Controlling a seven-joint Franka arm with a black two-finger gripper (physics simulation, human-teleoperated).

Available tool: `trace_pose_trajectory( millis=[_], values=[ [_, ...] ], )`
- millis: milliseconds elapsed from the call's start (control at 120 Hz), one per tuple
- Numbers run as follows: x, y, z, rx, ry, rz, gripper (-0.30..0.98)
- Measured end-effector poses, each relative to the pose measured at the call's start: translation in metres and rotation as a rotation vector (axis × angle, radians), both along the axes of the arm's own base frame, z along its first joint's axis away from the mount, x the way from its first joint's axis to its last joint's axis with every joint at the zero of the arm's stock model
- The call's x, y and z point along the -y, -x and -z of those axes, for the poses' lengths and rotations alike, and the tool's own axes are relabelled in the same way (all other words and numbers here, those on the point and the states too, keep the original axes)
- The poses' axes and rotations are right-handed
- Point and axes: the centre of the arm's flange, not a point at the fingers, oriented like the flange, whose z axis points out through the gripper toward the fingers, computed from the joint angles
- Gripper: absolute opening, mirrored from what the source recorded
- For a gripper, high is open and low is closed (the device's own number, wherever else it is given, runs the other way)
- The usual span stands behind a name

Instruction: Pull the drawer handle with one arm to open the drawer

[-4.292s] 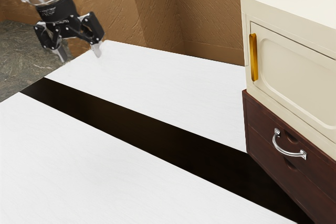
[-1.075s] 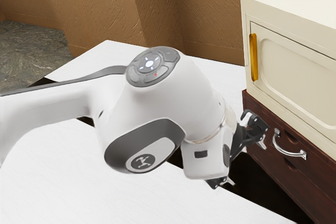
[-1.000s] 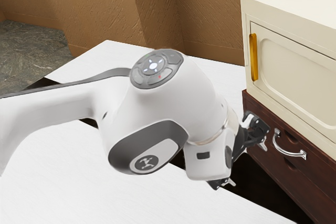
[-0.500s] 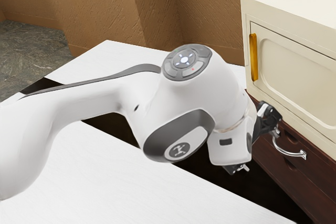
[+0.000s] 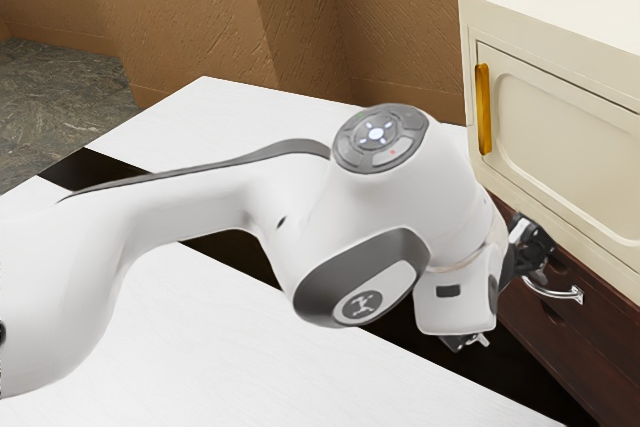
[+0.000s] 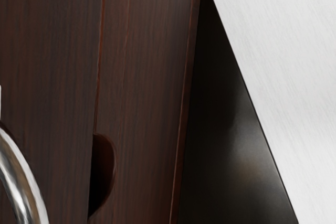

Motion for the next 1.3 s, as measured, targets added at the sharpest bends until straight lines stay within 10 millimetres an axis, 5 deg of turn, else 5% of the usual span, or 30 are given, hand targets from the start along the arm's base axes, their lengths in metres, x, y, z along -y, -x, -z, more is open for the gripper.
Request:
trace_pose_trajectory(
  millis=[350,850,1033,1300],
  values=[
    [-0.011,0.014,-0.007,-0.009,0.02,0.0,0.67],
    [-0.028,0.029,-0.007,-0.036,0.072,-0.025,0.3],
    [-0.035,0.039,-0.005,-0.043,0.081,-0.027,0.32],
    [-0.037,0.053,-0.011,-0.041,0.104,-0.02,0.19]
  ],
)
